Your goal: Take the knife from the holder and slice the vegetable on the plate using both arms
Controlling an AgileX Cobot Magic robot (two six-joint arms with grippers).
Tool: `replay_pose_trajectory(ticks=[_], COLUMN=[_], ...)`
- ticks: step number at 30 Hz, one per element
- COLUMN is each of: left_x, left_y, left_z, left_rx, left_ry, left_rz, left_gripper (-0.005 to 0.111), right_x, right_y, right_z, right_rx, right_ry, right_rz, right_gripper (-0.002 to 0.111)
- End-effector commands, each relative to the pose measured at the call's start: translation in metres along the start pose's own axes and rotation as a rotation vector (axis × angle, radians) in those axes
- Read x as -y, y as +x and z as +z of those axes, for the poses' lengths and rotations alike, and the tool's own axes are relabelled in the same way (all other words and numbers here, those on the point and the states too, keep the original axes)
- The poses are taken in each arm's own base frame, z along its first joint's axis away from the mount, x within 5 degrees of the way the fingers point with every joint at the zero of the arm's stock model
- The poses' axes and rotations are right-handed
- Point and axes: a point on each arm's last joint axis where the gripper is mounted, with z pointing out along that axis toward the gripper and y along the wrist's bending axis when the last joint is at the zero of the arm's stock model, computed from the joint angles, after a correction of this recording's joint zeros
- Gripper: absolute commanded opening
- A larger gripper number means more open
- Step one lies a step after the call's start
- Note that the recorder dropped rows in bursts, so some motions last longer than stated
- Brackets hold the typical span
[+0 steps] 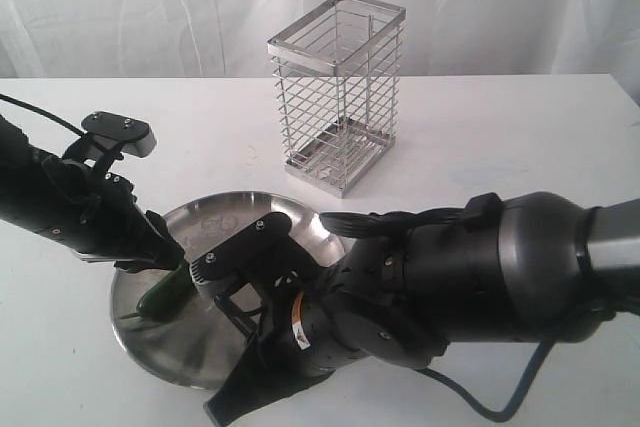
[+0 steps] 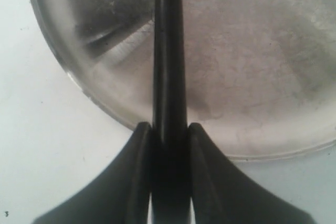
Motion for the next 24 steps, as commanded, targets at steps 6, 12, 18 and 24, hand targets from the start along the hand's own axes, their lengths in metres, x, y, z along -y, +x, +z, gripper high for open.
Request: replay_pose_trajectory(ticks=[6,12,18,24], left_x=[0.0014,0.0013,0.0010,0.0010], left_y=[-0.0006,-0.0007,-0.0010,-0.0010], left_z=[-0.0030,-0.0030,-0.0030,-0.0030], left_rx=[0.002,0.004,0.007,0.007], left_ry=[0.010,0.009,0.006,0.006], left_rz=[-0.013,-0.013,-0.013,-0.013], left_gripper=[0.051,0.051,0.051,0.051], right_x=[0.0011,0.0006,0.0009,-0.0062], right_y=[-0.0022,-0.0019,-0.0006,0.0012], right_z=[-0.0007,-0.0007,-0.0007,-0.0010], right_rx=[0.017,0.014,0.000,-0.007], right_ry=[0.001,0.000,0.003,-0.006], right_rz=[-0.005,-0.002,0.004,-0.016], right_gripper=[0.000,0.000,0.000,0.000])
